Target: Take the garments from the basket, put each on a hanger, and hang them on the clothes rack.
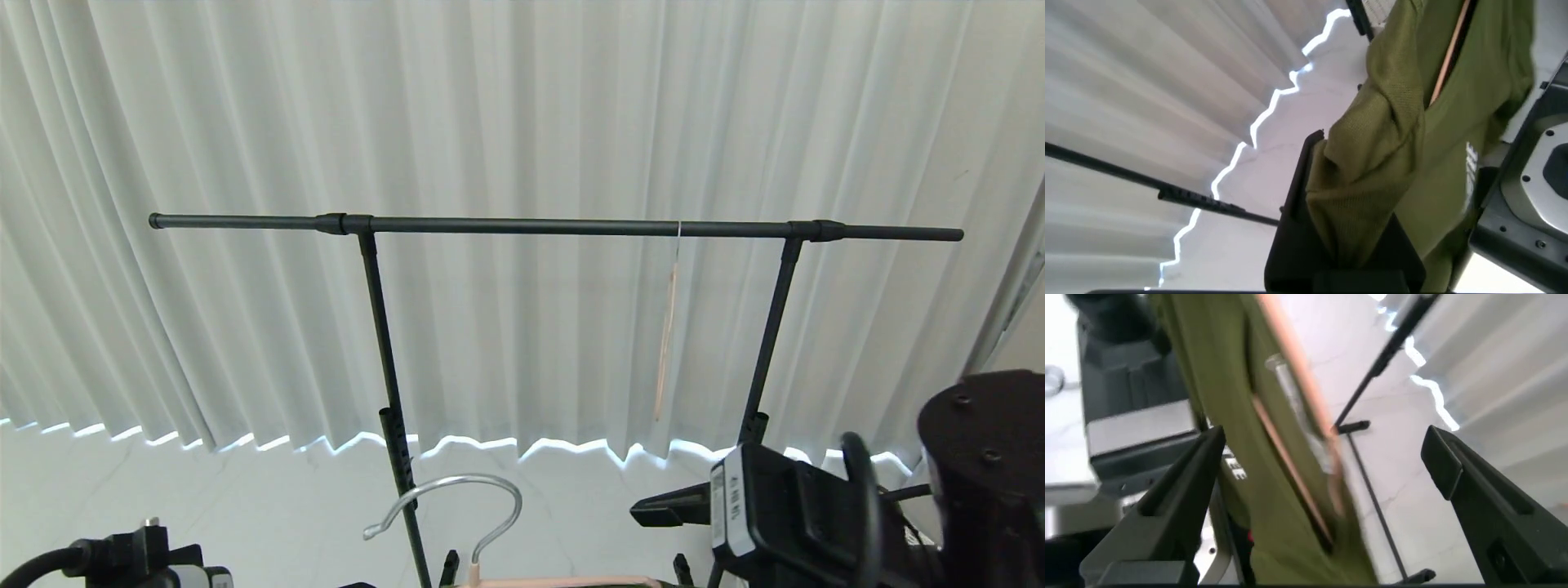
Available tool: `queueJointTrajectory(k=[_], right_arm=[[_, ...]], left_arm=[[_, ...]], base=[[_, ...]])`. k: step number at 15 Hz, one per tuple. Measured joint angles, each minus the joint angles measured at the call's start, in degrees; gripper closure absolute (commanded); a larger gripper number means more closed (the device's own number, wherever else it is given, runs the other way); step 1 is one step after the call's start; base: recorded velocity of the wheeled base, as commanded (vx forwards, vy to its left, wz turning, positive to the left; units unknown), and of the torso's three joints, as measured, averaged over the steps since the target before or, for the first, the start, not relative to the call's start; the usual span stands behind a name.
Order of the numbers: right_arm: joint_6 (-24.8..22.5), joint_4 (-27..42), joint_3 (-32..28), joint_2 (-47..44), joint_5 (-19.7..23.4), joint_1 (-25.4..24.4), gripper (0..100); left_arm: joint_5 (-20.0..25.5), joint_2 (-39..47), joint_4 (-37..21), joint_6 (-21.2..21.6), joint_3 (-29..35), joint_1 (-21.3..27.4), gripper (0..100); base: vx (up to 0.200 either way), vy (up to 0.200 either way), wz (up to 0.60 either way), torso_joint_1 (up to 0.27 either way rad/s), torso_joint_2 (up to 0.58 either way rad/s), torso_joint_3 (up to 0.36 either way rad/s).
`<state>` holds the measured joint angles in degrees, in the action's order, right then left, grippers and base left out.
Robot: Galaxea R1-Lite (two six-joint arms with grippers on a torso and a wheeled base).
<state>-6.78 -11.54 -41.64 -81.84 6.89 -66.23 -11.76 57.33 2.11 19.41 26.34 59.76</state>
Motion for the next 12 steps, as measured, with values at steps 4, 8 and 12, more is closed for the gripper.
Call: queueJointTrajectory(k=[4, 8, 12], right_arm=[[-0.55, 0.57, -3.25, -4.79, 0.09, -1.18, 0], [-1.58, 1.17, -3.61, -6.47, 0.04, -1.24, 0], [-2.47, 1.18, -3.58, -7.02, -0.09, -1.27, 100]], left_arm=[[0.02, -0.91, -0.01, 0.02, -0.02, 1.67, 100], [0.0, -1.05, -0.01, 0.02, -0.11, 2.72, 100], [0.0, -1.11, -0.04, -0.01, -0.16, 2.89, 100]], base=[[0.0, 0.0, 0.0, 0.0, 0.0, 0.0], [0.0, 0.0, 0.0, 0.0, 0.0, 0.0], [0.0, 0.0, 0.0, 0.0, 0.0, 0.0]])
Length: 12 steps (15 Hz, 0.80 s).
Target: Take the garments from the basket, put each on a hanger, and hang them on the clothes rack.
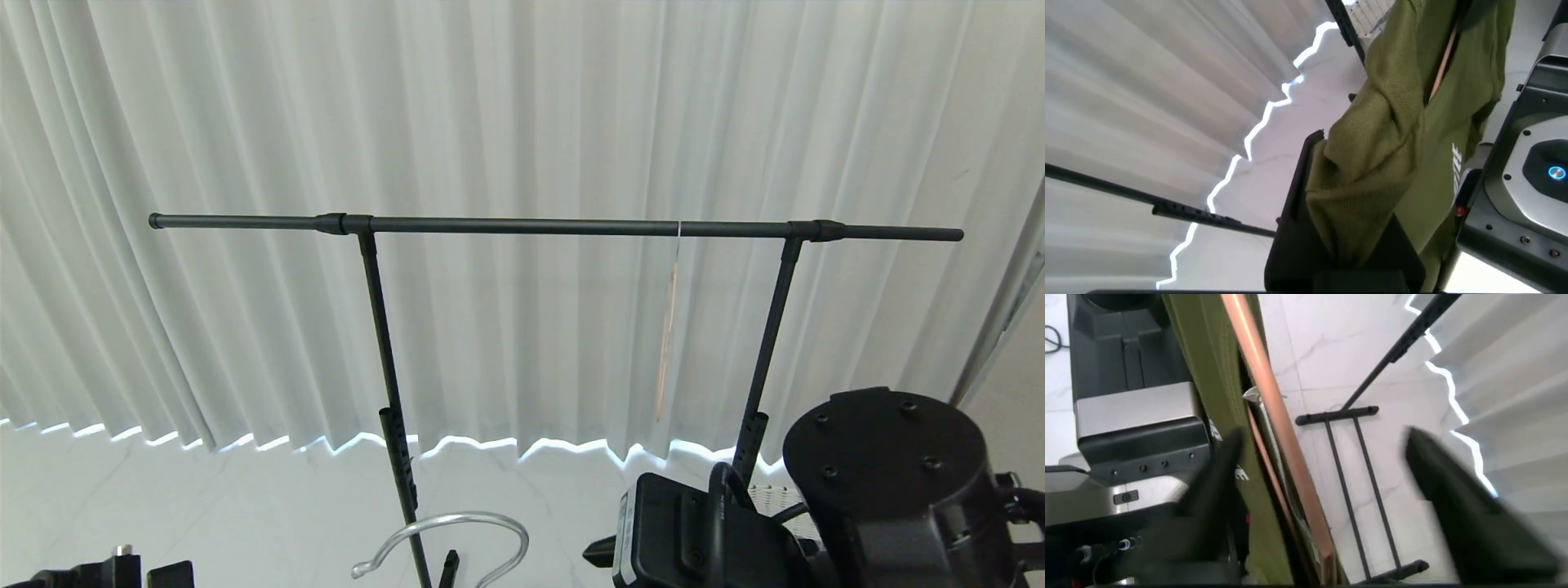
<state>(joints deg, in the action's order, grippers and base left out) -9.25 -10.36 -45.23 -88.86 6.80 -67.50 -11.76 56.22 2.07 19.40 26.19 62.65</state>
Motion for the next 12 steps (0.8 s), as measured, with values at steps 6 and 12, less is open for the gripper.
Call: queueJointTrajectory(k=[6, 12], right_arm=[[-0.51, -0.01, 0.16, 0.3, -0.24, 0.11, 100], [-1.55, 1.63, 0.22, 2.41, -0.89, 1.07, 100]], left_arm=[[0.0, 0.04, 0.06, 0.01, 0.0, -0.02, 0], [-0.06, 0.15, 0.09, 0.0, -0.54, -0.17, 0]], base=[[0.0, 0.0, 0.0, 0.0, 0.0, 0.0], [0.0, 0.0, 0.0, 0.0, 0.0, 0.0]])
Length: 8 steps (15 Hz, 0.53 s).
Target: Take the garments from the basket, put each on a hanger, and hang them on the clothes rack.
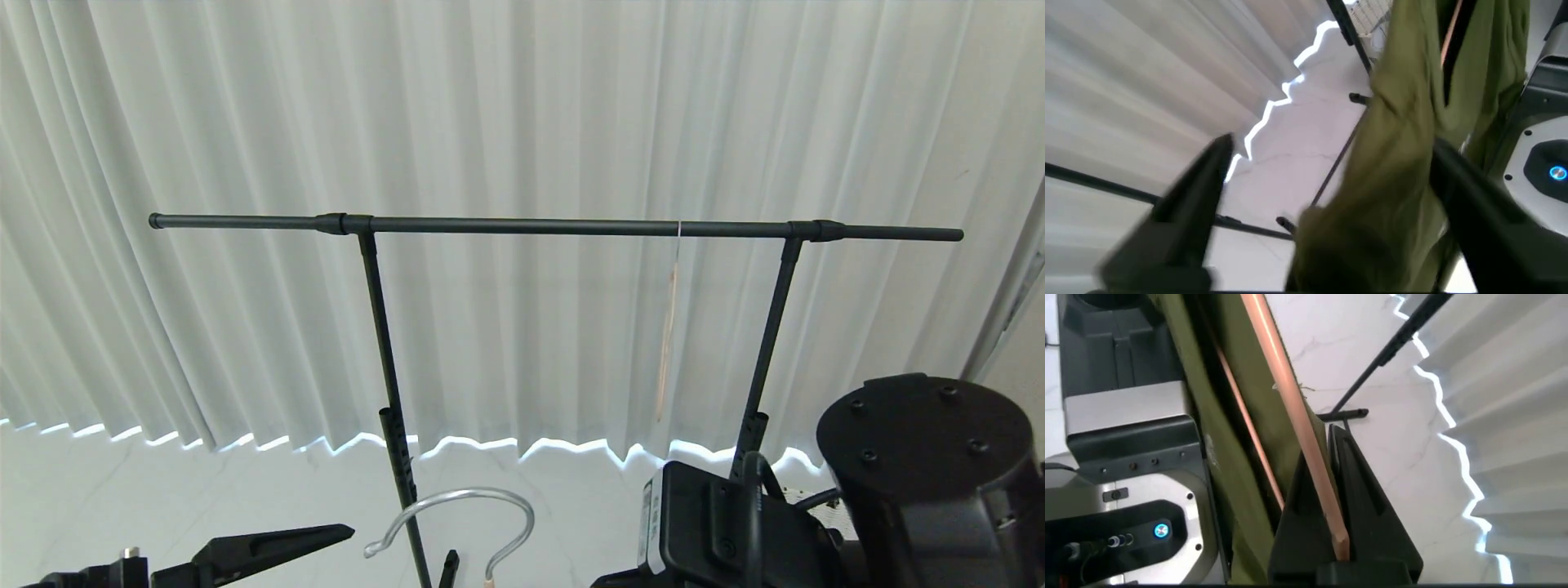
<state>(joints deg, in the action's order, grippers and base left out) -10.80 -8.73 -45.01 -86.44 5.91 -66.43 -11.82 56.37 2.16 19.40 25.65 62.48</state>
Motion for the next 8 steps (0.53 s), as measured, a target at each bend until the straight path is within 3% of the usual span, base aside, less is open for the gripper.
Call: queueJointTrajectory(k=[5, 8], right_arm=[[-0.57, 8.52, -0.05, 5.19, -1.32, 5.07, 100], [-4.41, 14.08, 0.33, 9.63, -1.1, 11.47, 100]], left_arm=[[-0.1, -0.34, 2.29, -0.65, -0.63, -0.85, 0], [-0.1, -0.52, 3.15, -0.49, -1.93, -6.12, 0]], base=[[0.0, 0.0, 0.0, 0.0, 0.0, 0.0], [0.0, 0.0, 0.0, 0.0, 0.0, 0.0]])
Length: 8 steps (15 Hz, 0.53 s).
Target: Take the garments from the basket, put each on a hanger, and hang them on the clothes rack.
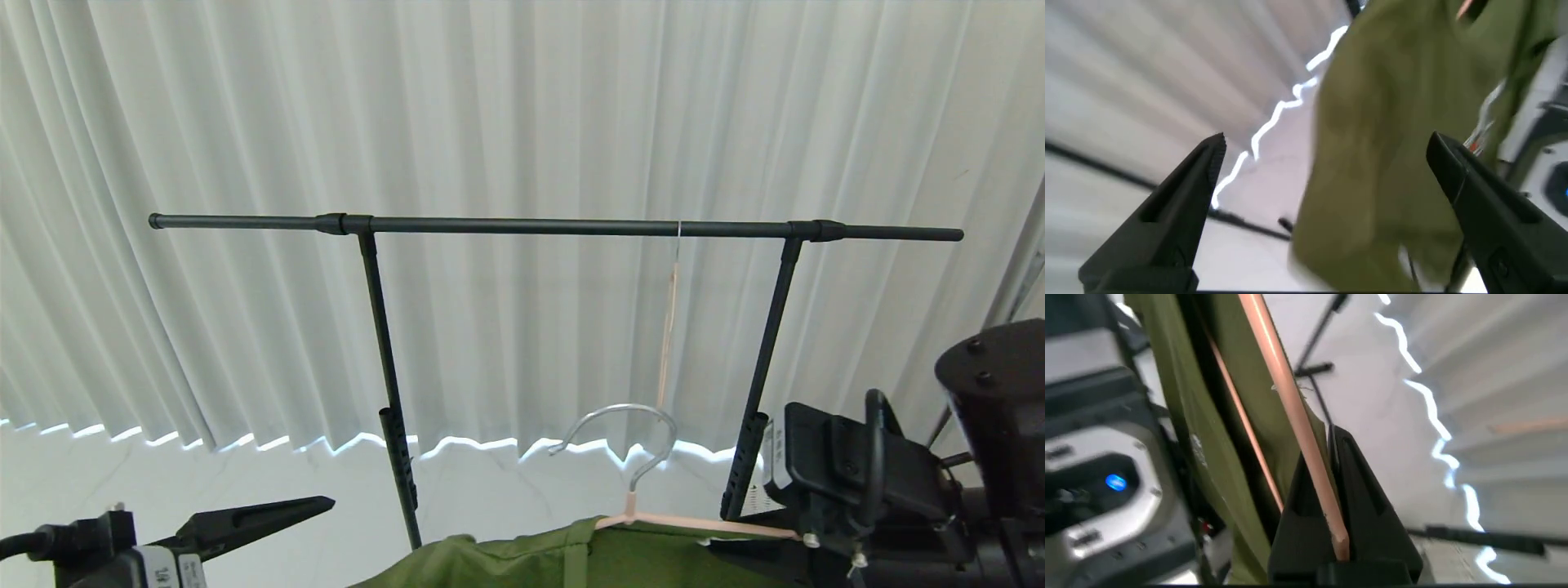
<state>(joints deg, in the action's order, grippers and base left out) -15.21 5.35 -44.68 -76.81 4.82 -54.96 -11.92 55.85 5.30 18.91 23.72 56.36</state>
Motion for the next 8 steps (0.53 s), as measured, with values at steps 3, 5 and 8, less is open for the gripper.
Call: queueJointTrajectory(k=[3, 5, 8], right_arm=[[-0.84, 2.44, 0.59, 3.58, 0.18, 3.28, 100], [-0.85, 2.34, 0.69, 4.77, 0.49, 3.91, 100], [-1.01, 2.12, 0.61, 5.53, 3.12, 3.97, 100]], left_arm=[[0.05, -1.39, 0.02, 0.41, -5.4, -6.89, 0], [0.11, -1.96, 0.05, 0.38, -8.92, -10.28, 0], [0.87, -0.34, 0.09, -1.62, -11.76, -13.2, 0]], base=[[0.0, 0.0, 0.0, 0.0, 0.0, 0.0], [0.0, 0.0, 0.0, 0.0, 0.0, 0.0], [0.0, 0.0, 0.0, 0.0, 0.0, 0.0]])
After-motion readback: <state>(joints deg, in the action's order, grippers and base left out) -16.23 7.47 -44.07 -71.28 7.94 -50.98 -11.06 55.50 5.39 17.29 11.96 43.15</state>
